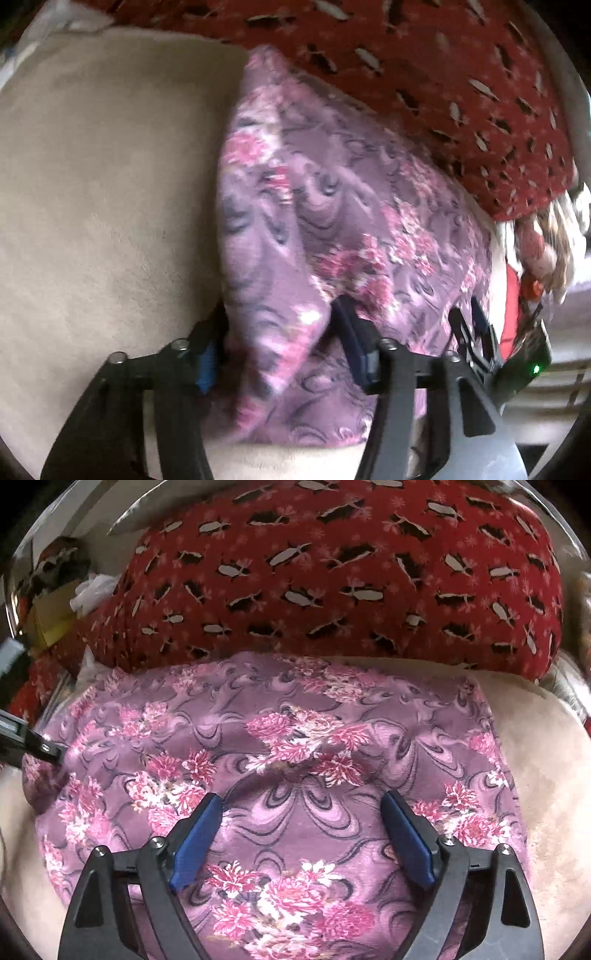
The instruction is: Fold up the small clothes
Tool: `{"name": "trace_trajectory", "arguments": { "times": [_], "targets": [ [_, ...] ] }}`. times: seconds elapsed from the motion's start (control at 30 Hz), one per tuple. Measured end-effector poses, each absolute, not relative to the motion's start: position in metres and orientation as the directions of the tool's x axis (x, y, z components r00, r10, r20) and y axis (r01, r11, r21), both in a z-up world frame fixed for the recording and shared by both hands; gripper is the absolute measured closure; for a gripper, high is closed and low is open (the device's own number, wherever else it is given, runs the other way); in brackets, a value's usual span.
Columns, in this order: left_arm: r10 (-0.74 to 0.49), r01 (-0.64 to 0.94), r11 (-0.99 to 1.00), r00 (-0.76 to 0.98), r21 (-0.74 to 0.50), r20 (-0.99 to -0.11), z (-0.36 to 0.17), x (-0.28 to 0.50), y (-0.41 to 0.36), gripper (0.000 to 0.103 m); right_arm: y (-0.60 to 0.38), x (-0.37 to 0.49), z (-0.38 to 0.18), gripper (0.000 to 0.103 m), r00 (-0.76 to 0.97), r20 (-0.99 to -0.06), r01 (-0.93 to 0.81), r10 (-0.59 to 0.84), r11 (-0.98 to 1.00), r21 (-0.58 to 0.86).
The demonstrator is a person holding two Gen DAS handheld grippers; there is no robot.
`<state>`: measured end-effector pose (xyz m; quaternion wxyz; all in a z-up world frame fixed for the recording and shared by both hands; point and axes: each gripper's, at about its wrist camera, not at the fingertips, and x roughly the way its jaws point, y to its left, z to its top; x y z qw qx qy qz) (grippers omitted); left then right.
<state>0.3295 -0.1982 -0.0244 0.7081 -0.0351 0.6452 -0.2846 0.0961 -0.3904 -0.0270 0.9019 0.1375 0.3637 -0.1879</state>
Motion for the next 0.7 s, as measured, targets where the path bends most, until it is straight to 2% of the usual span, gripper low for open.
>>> {"name": "trace_trajectory", "arguments": {
  "times": [0.07,0.1,0.13,0.27,0.4,0.47,0.7],
  "targets": [
    [-0.483,0.315,0.829,-0.012,-0.462,-0.875,-0.027,0.332,-0.192,0.050,-0.391,0.096,-0.027,0.012,0.667,-0.706,0.438,-0.238,0.892,0.113],
    [-0.504,0.305,0.819,-0.019,-0.485,-0.863,-0.026,0.332,-0.190,0.072,-0.391,0.095,-0.027,0.012,0.666,-0.707,0.439,-0.240,0.892,0.110],
    [-0.525,0.304,0.806,-0.031,-0.509,-0.850,-0.024,0.332,-0.190,0.087,-0.391,0.095,-0.027,0.011,0.664,-0.707,0.439,-0.243,0.892,0.106],
    [-0.516,0.354,0.806,0.027,-0.475,-0.856,0.002,0.318,-0.195,0.090,-0.390,0.094,-0.027,0.011,0.661,-0.709,0.439,-0.245,0.893,0.101],
    [-0.617,0.382,0.736,0.036,-0.559,-0.786,0.044,0.299,-0.206,0.091,-0.391,0.098,-0.027,0.009,0.659,-0.715,0.432,-0.233,0.895,0.107],
    [-0.633,0.415,0.714,0.038,-0.564,-0.773,0.065,0.285,-0.219,0.091,-0.392,0.100,-0.025,0.009,0.652,-0.724,0.430,-0.225,0.896,0.110],
    [-0.646,0.497,0.669,0.020,-0.553,-0.763,0.093,0.244,-0.273,0.091,-0.392,0.093,-0.017,0.010,0.605,-0.758,0.426,-0.245,0.903,0.049]
  ]
}}
